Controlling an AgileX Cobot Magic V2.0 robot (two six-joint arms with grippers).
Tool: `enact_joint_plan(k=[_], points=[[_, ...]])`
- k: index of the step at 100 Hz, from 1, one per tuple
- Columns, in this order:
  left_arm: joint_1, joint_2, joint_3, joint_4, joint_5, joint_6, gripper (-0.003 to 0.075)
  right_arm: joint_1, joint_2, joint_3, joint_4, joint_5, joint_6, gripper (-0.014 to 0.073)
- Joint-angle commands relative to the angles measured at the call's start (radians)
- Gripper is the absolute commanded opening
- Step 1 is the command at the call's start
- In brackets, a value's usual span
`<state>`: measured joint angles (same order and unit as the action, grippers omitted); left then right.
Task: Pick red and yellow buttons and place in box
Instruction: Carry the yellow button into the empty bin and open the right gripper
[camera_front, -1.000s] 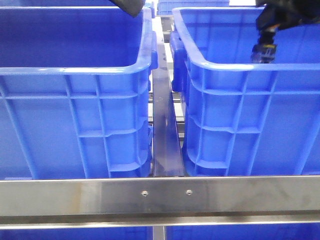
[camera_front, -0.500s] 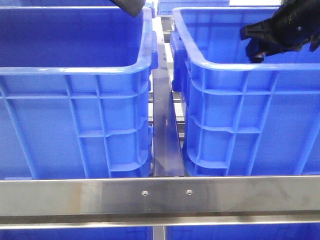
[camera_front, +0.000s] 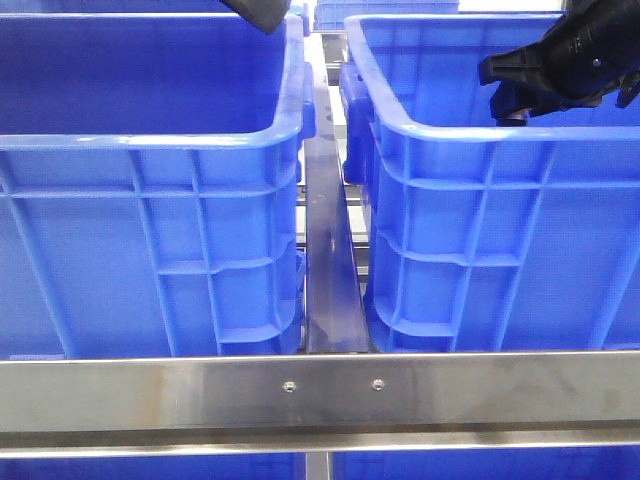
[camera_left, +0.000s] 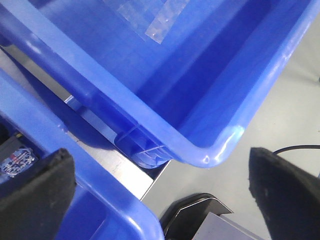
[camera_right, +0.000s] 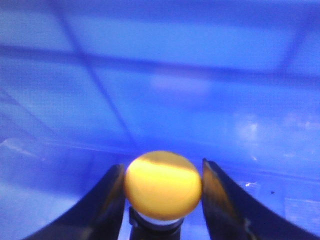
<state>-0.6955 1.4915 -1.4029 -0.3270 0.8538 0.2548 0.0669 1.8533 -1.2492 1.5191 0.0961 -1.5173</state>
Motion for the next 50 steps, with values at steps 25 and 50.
enact_joint_plan(k=[25, 50], points=[[-0.007, -0.035, -0.028, -0.024, -0.048, -0.004, 0.0659, -0.003, -0.048, -0.033, 0.011, 0.016, -0.008, 0.0405], [-0.007, -0.035, -0.028, -0.024, -0.048, -0.004, 0.0659, -0.003, -0.048, -0.033, 0.011, 0.017, -0.008, 0.0405]])
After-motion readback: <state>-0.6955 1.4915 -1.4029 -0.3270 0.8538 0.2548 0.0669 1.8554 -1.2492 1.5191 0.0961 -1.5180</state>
